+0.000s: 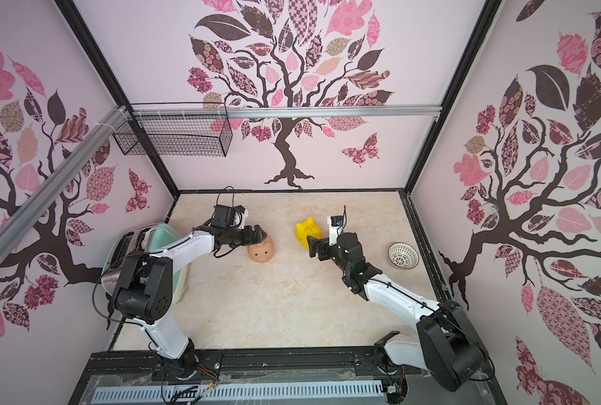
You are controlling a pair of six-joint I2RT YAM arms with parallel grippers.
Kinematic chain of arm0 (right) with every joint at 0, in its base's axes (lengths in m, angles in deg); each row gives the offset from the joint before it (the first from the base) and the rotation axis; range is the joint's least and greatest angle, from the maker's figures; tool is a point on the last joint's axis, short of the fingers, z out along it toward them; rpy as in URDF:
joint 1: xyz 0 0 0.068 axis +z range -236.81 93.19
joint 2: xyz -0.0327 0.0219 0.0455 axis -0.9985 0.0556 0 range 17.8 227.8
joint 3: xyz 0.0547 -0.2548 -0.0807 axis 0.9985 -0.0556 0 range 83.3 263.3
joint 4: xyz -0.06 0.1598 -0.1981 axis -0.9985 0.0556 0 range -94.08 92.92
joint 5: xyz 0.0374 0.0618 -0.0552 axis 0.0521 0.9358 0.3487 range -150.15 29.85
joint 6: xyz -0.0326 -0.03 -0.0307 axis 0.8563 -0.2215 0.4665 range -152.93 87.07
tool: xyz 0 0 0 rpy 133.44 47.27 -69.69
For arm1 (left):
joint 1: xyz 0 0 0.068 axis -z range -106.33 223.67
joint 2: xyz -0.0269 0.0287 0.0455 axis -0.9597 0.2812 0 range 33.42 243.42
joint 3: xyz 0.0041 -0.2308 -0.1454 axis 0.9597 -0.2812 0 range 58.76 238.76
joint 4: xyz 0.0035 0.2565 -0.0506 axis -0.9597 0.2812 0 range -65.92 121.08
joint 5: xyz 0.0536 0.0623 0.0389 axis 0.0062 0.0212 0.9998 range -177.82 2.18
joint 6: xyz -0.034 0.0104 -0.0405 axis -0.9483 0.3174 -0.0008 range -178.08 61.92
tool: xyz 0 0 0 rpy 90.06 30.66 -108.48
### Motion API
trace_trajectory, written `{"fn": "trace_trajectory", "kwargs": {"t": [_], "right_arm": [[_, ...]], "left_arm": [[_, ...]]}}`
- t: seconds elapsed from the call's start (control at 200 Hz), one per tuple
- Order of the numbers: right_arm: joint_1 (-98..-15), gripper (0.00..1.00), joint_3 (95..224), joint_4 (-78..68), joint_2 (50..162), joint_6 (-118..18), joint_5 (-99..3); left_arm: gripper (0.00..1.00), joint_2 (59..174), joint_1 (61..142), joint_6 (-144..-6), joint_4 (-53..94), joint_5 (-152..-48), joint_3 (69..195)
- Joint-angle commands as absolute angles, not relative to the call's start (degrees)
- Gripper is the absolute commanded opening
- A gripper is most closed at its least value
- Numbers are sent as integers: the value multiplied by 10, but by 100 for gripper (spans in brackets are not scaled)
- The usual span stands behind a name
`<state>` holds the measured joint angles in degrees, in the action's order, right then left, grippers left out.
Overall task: Open piggy banks
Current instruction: Move the piggy bank to the center of the board.
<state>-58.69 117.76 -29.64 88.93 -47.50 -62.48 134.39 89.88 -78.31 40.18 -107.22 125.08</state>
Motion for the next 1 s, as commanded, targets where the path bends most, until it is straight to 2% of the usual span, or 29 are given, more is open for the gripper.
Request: {"fn": "trace_trajectory", "kwargs": {"t": [0.0, 0.435, 0.685, 0.875, 0.995], "right_arm": [[-598, 100, 1173, -316, 878, -493, -647], [-599, 100, 1169, -244, 864, -554, -575], [-569, 99, 1187, -186, 864, -547, -588], [-551, 95, 1221, -152, 887, -552, -576], [-547, 92, 1263, -106, 912, -534, -556]], "left_arm": [[97, 1345, 916, -752, 410, -1089, 1264], [98, 1310, 966, -735, 401, -1098, 1236], [98, 1237, 951, -779, 390, -981, 1208], [98, 1140, 939, -833, 331, -886, 1132], [98, 1086, 925, -871, 306, -863, 1079]]}}
